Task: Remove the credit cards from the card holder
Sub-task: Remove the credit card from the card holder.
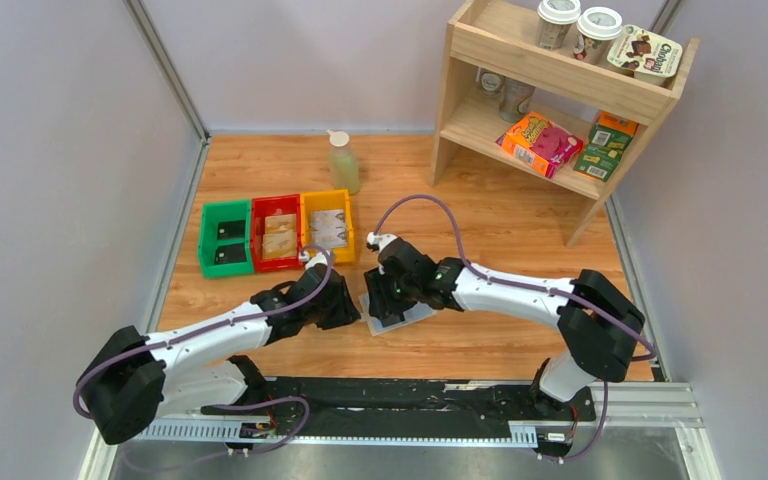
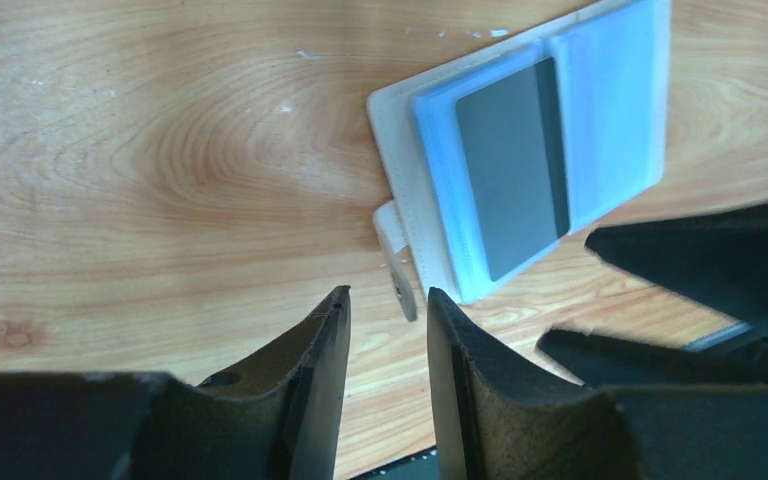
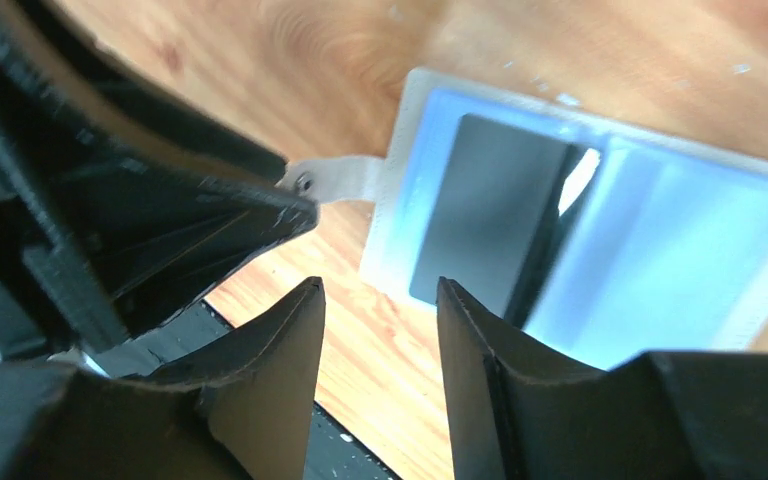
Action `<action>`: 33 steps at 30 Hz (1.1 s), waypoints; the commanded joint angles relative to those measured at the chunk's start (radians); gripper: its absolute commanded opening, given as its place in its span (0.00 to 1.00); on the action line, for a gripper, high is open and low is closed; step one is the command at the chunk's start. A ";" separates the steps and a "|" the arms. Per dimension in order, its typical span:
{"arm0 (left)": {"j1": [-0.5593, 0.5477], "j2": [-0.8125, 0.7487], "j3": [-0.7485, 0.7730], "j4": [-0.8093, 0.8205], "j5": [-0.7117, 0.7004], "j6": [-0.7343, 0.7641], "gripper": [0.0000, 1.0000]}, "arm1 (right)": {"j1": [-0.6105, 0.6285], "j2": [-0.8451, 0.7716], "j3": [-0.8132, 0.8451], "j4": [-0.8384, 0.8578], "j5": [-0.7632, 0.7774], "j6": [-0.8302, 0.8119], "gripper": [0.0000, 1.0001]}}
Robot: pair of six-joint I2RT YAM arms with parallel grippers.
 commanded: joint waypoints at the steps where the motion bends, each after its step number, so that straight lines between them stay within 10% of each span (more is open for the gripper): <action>1: -0.016 -0.028 0.088 -0.001 0.005 0.021 0.43 | -0.113 -0.070 -0.040 0.023 -0.014 -0.003 0.48; 16: -0.020 0.299 0.185 0.144 0.114 0.018 0.21 | -0.291 -0.035 -0.203 0.277 -0.367 0.075 0.45; 33: -0.018 0.317 0.124 0.123 0.094 0.000 0.04 | -0.356 0.078 -0.235 0.368 -0.457 0.093 0.42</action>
